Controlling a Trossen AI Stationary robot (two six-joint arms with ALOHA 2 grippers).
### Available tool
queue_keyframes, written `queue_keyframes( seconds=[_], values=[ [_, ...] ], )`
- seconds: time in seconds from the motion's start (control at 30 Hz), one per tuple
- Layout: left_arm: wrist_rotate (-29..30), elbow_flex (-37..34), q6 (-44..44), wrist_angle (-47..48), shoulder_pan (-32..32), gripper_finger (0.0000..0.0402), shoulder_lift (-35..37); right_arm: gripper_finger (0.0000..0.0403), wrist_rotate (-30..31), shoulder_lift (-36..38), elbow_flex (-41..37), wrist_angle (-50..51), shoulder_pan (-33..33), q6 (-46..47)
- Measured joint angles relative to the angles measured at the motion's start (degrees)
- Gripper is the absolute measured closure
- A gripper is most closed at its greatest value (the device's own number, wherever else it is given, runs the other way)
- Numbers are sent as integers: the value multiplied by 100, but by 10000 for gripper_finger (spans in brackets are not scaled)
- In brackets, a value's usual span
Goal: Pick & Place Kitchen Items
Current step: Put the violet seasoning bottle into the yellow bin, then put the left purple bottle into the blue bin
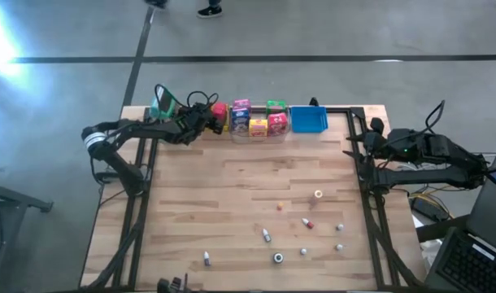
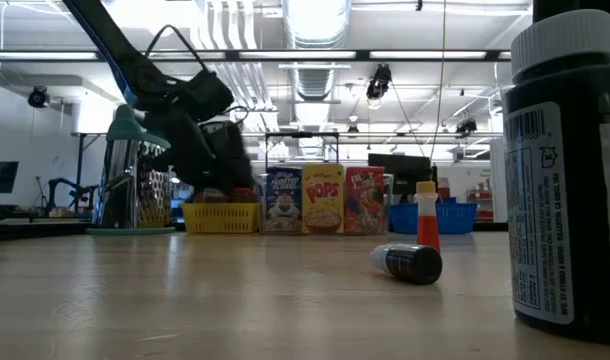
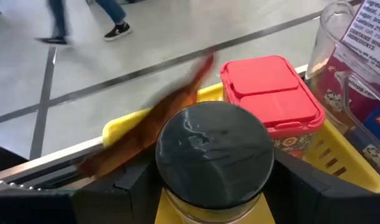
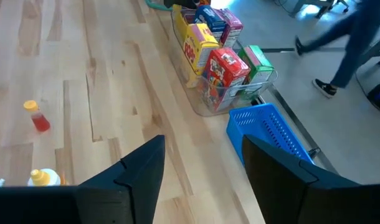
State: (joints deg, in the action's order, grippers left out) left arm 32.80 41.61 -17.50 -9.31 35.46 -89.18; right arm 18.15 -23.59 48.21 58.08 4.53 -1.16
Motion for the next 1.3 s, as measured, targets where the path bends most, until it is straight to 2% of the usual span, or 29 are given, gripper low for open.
queue_keyframes(
  seconds=[0.23,0.4,0.67,0.73,0.83,0.9,0.97,1.1,1.23,1.3],
  values=[
    [-108,212,123,358,49,131,20,181,0,0,0,0,-2,-53],
    [-227,415,324,945,75,112,159,170,0,0,0,0,-2,-53],
    [-299,789,578,1645,55,108,1034,145,0,0,0,-2,-1,-49],
    [-746,869,628,1689,32,108,1334,139,0,0,0,-2,1,-45],
    [-1877,885,612,1686,-28,110,1773,129,-2,-7,0,-3,-1,-54],
    [-2439,868,538,1695,-125,117,2030,122,-4,-12,0,-4,1,-115],
    [-2641,844,582,1679,-347,131,2244,115,-7,-13,0,-9,-2,-219],
    [-2673,790,788,1695,-1004,175,2518,101,-9,-13,0,-11,-2,-461],
    [-2658,786,808,1789,-1934,220,2738,86,-9,-13,0,-11,-1,-528],
    [-2405,786,828,1786,-2482,237,2824,79,-9,-13,0,-11,-2,-495]
  ],
)
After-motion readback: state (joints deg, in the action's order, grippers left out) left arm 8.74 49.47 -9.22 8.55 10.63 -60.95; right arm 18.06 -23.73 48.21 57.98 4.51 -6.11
